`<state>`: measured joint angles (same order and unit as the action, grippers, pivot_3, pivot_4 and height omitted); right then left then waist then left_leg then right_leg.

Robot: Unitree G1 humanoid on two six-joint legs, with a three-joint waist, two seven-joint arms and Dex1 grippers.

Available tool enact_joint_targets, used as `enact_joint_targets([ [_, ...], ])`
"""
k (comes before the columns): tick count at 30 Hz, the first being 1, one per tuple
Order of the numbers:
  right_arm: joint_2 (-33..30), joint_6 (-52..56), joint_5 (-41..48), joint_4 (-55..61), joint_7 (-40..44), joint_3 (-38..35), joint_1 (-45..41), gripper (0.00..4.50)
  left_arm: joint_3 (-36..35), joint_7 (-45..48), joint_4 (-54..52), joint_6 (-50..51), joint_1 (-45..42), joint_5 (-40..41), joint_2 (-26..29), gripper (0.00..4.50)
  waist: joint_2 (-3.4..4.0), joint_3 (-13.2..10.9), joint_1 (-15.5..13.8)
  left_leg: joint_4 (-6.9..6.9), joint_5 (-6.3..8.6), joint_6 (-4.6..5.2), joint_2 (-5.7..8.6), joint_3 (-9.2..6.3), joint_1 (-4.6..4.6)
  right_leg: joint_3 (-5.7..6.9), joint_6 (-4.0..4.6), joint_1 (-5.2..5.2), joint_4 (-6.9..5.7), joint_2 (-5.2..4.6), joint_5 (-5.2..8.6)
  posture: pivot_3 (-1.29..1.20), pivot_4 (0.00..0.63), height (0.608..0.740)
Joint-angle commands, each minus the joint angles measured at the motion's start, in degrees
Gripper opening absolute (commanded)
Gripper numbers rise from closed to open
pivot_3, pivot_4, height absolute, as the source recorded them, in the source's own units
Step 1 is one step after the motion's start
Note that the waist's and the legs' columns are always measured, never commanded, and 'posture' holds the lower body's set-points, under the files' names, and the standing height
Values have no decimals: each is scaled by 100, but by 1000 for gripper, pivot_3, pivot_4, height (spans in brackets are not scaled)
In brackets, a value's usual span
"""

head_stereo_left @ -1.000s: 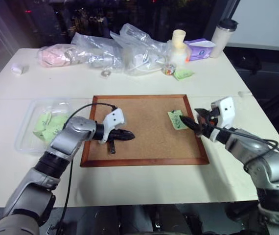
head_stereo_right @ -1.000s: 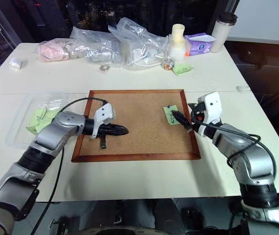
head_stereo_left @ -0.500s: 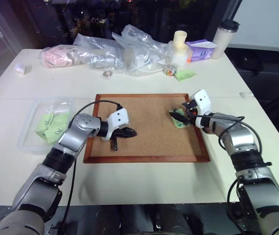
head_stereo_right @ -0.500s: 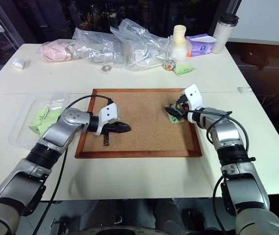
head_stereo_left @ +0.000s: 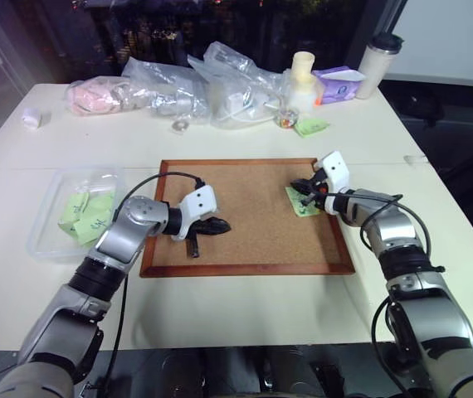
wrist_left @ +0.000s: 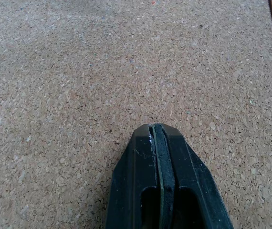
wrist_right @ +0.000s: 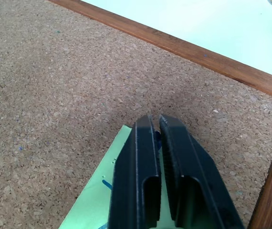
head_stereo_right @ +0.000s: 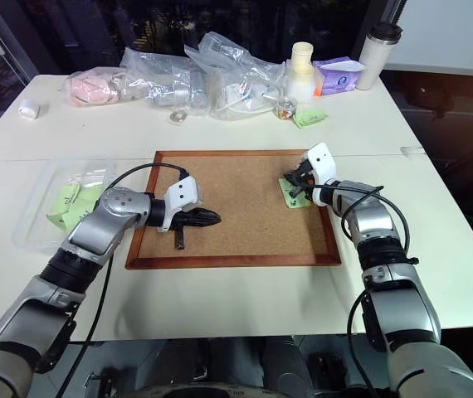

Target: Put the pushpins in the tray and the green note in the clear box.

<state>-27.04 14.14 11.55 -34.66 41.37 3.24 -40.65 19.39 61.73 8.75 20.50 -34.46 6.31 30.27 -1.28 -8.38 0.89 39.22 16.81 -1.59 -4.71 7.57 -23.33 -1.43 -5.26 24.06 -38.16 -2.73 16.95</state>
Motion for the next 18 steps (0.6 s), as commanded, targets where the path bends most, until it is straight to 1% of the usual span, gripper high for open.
enact_joint_targets([
  [1, 40, -55, 29, 51, -9, -213, -66, 55, 119, 41, 80, 72, 126, -152, 29, 0, 0, 0, 0, 0, 0, 0, 0, 0, 0, 0, 0, 0, 0, 0, 0, 0, 150, 734],
  [11, 91, -376, 269, 831, -263, -773, 127, 55, 323, 208, -124, 234, 328, -267, 172, 0, 10, -6, 0, -4, 0, 0, 0, 2, -3, 0, 0, 4, 1, 0, 0, 0, 150, 734],
  [18, 133, -345, 285, 1269, -379, -845, 379, 55, 390, 371, -520, 584, 629, -142, 314, 0, 24, -12, 36, -6, 0, -1, -2, 5, -4, -4, 0, 11, 0, 3, 0, 0, 150, 734],
])
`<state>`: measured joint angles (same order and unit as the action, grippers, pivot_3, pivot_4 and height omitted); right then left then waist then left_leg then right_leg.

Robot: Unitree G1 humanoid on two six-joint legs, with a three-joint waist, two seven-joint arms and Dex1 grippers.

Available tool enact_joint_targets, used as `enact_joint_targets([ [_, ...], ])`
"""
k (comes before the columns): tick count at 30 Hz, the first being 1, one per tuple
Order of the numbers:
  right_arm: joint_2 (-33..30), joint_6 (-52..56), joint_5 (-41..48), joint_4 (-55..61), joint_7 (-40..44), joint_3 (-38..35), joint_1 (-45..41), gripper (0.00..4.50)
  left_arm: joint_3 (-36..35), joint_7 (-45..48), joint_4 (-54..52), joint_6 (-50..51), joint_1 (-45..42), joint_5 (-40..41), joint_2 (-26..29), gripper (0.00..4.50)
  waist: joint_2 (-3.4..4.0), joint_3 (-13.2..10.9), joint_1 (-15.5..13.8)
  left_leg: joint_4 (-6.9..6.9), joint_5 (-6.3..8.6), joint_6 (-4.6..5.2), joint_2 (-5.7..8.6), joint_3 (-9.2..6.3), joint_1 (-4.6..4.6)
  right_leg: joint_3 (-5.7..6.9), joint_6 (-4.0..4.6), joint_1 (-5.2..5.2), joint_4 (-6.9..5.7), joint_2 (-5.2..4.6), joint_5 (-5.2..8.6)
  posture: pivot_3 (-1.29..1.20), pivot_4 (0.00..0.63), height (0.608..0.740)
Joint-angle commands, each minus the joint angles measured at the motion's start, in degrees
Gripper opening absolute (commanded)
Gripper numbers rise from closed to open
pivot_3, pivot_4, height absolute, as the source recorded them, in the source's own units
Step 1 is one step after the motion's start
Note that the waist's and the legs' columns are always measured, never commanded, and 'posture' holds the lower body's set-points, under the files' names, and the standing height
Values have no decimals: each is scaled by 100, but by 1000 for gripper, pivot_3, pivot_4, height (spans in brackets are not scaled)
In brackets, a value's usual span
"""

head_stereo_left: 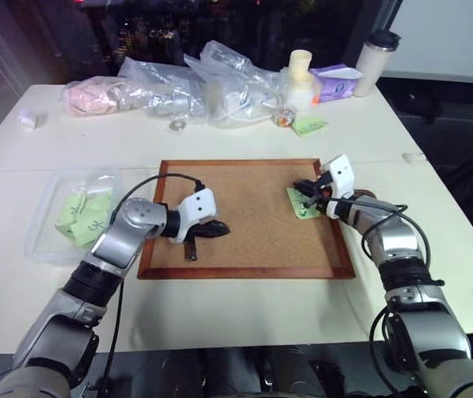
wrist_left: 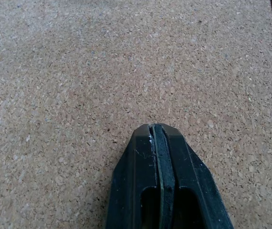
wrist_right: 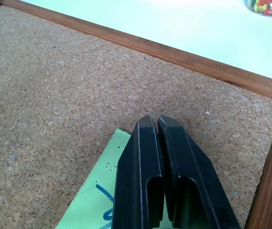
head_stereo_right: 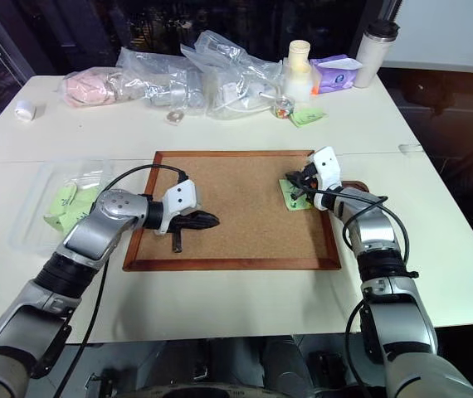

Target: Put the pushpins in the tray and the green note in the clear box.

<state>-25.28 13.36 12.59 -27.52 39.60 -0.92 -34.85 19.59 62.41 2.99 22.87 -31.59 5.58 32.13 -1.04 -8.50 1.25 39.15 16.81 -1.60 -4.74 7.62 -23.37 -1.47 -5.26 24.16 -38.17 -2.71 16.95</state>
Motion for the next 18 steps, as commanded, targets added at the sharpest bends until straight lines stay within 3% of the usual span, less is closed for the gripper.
enact_joint_targets([
  [1, -35, -280, 177, 576, -220, -431, -186, 55, 372, 294, 25, 391, 361, -61, 123, 0, 1, 0, -1, -1, 0, 0, 0, 0, 0, 0, 0, 0, 0, 0, 0, 0, 150, 734],
  [18, 148, -682, 382, 1113, -244, -611, 15, 55, 294, -10, -30, 1005, 416, -58, -49, 0, 25, 34, -21, -5, 1, 1, 0, 1, 28, -1, 1, -30, 5, 1, 1, 0, 150, 734],
])
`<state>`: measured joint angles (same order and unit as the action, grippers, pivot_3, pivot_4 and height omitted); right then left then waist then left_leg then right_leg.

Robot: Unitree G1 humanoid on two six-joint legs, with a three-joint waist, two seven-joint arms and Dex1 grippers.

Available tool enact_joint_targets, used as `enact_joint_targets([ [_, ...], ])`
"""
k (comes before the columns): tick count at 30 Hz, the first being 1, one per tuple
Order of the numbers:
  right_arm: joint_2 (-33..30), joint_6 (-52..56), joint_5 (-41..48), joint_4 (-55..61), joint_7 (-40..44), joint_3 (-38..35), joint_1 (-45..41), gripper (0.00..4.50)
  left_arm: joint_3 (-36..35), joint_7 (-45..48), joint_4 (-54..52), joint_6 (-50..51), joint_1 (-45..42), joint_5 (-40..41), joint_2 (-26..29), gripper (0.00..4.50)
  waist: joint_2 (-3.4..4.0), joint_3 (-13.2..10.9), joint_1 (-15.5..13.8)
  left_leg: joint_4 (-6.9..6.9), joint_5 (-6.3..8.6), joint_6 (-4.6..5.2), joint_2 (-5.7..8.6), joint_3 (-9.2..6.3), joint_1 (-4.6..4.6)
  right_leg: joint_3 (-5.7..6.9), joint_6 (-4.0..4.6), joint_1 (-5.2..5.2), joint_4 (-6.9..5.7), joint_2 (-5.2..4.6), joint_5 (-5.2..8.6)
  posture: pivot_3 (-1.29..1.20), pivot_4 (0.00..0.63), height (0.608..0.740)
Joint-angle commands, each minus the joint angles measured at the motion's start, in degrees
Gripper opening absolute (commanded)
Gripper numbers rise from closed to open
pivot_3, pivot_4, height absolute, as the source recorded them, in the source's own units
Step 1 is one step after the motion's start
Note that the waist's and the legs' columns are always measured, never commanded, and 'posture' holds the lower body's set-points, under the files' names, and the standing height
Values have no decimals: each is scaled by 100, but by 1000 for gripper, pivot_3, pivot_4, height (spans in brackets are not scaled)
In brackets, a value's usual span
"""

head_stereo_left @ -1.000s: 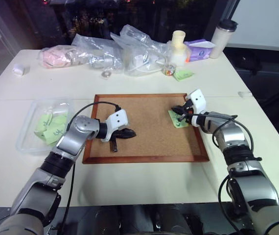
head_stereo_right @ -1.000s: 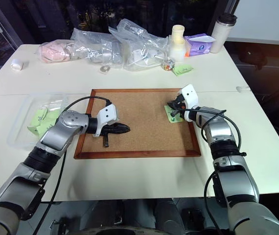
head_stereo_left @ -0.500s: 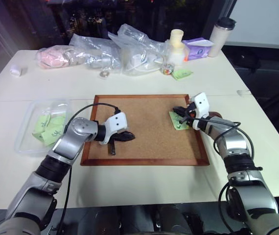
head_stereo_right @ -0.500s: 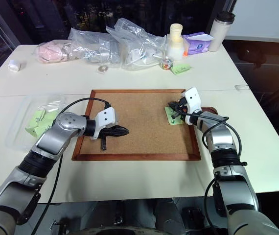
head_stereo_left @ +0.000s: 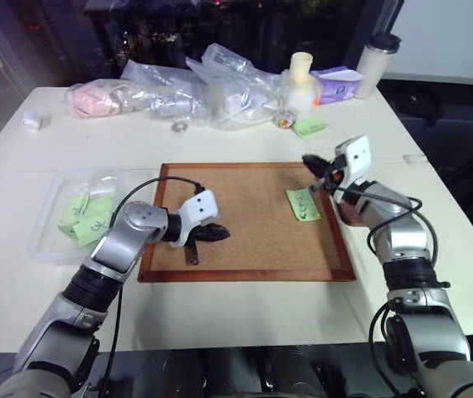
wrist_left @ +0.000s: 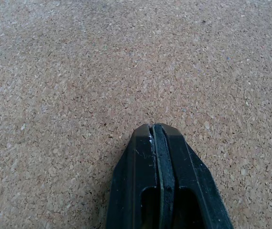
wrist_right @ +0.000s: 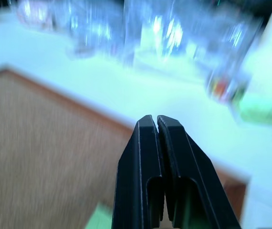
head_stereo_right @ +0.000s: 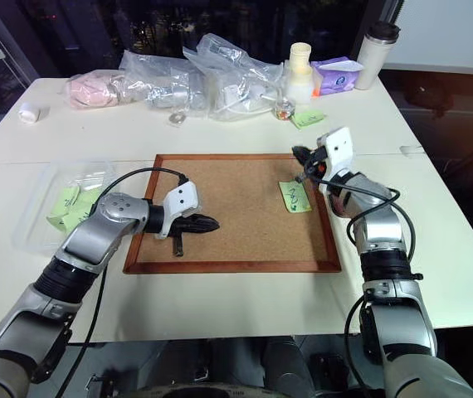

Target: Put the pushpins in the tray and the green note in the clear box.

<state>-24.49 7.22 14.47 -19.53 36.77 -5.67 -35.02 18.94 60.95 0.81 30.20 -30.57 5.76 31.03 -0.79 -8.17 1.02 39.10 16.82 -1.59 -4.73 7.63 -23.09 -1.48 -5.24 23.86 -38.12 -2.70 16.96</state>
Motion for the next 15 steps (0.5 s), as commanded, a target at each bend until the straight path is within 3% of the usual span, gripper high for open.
enact_joint_targets([
  [1, 68, -46, 211, 384, 45, -140, 76, 55, 358, 142, 186, 269, 312, -74, 60, 0, 0, 0, 3, -1, 0, 0, 0, 0, 4, 0, 0, -4, 0, 0, 0, 0, 150, 734],
  [7, -87, 203, 219, 874, -449, -509, 471, 55, 274, 152, 172, 170, 277, -46, 69, 0, 1, 0, -8, -1, 1, 1, 0, 0, 5, 0, 0, -8, 2, 0, 0, 0, 150, 734],
  [15, -630, 801, -41, 1514, -1198, -1093, 1740, 55, 242, 188, 140, 75, 256, 5, 97, 0, 2, 1, 4, -7, 1, 2, 0, 0, 22, -2, 2, -19, 4, 1, 1, 0, 150, 734],
])
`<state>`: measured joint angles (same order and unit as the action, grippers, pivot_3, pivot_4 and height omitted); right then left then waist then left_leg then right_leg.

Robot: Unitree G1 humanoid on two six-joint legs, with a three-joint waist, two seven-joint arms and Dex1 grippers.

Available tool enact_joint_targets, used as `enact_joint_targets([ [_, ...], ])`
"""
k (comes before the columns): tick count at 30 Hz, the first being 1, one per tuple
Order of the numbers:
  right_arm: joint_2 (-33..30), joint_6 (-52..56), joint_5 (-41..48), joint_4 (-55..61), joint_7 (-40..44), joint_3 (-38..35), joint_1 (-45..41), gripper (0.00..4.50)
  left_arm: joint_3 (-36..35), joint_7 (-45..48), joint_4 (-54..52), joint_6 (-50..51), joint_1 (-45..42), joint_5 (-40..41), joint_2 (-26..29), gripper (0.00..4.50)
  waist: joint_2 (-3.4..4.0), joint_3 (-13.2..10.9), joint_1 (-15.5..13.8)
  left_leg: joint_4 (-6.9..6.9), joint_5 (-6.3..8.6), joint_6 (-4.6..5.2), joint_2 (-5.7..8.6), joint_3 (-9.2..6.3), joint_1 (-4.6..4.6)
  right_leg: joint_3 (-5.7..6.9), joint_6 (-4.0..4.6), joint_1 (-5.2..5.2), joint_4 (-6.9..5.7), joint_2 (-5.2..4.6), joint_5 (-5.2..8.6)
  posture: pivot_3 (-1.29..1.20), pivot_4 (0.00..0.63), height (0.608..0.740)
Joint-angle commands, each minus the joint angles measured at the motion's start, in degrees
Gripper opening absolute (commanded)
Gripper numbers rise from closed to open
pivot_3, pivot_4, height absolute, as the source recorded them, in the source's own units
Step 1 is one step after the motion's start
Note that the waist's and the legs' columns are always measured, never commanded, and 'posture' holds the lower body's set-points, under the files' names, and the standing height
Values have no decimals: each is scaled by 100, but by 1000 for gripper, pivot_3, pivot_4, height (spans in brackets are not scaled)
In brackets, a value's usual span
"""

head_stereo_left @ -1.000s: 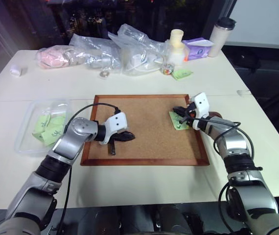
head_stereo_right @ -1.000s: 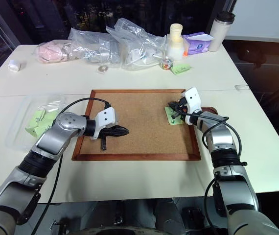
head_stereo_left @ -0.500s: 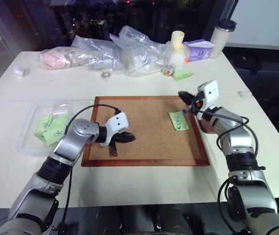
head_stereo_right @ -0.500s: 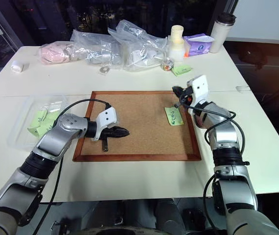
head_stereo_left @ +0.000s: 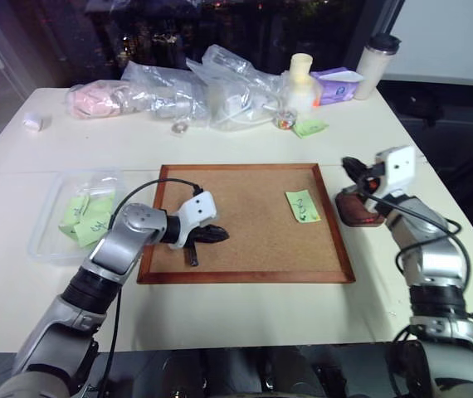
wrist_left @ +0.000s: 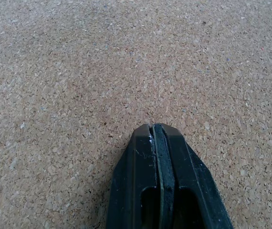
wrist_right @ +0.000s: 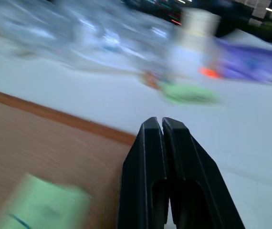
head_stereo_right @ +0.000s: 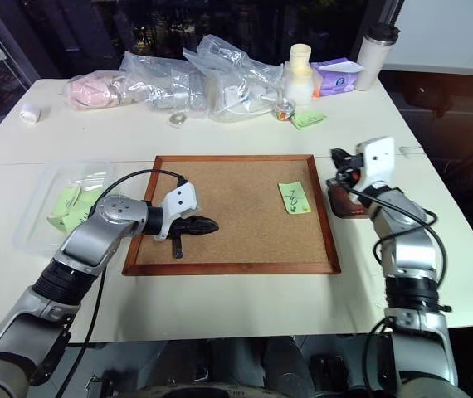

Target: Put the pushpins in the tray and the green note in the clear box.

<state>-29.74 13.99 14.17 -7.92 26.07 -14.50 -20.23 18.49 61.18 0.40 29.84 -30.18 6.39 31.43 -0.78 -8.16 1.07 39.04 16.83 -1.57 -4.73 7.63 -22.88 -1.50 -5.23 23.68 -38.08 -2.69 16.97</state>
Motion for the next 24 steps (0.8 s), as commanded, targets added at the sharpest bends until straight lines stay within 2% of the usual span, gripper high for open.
enact_joint_targets([
  [1, -141, 173, -37, 319, -155, -254, 464, 55, 299, 172, 183, 93, 215, -63, 51, 0, 0, 0, -4, -3, 0, 0, 0, 0, 8, 0, 1, -7, 0, 0, 1, 0, 150, 734],
  [3, -142, 242, 11, 287, -154, -321, 690, 55, 311, 177, 193, 72, 210, -71, 43, 0, 0, 0, 2, -7, 6, 9, 0, 1, 34, -2, 7, -30, 3, 1, 6, 0, 150, 734],
  [10, -18, 308, 181, 289, -69, -296, 809, 55, 317, 192, 318, -5, 147, -112, 44, 0, 4, 1, -2, -8, 19, 33, 0, 3, 43, -6, 7, -35, 1, 2, 6, 0, 150, 734],
  [13, 6, 273, 179, 231, -83, -291, 780, 939, 322, 193, 349, -25, 134, -118, 45, 0, 4, 1, -7, -8, 19, 33, 0, 3, 43, -6, 7, -36, 2, 1, 6, 0, 150, 734],
  [20, 5, 199, 116, 96, -150, -301, 677, 4349, 318, 186, 378, -30, 130, -127, 46, 0, 4, 1, -7, -8, 20, 34, 0, 3, 43, -6, 7, -36, 2, 1, 6, 0, 150, 734],
  [21, 4, 193, 119, 90, -154, -309, 668, 4482, 316, 183, 378, -26, 130, -126, 45, 0, 4, 1, -7, -8, 20, 34, 0, 3, 43, -6, 7, -36, 2, 1, 6, 0, 150, 734],
  [24, 26, 209, 221, 167, -116, -357, 683, 4482, 311, 171, 363, -9, 147, -121, 44, 0, 4, 1, -7, -8, 20, 34, 0, 3, 43, -6, 7, -36, 2, 1, 6, 0, 150, 734],
])
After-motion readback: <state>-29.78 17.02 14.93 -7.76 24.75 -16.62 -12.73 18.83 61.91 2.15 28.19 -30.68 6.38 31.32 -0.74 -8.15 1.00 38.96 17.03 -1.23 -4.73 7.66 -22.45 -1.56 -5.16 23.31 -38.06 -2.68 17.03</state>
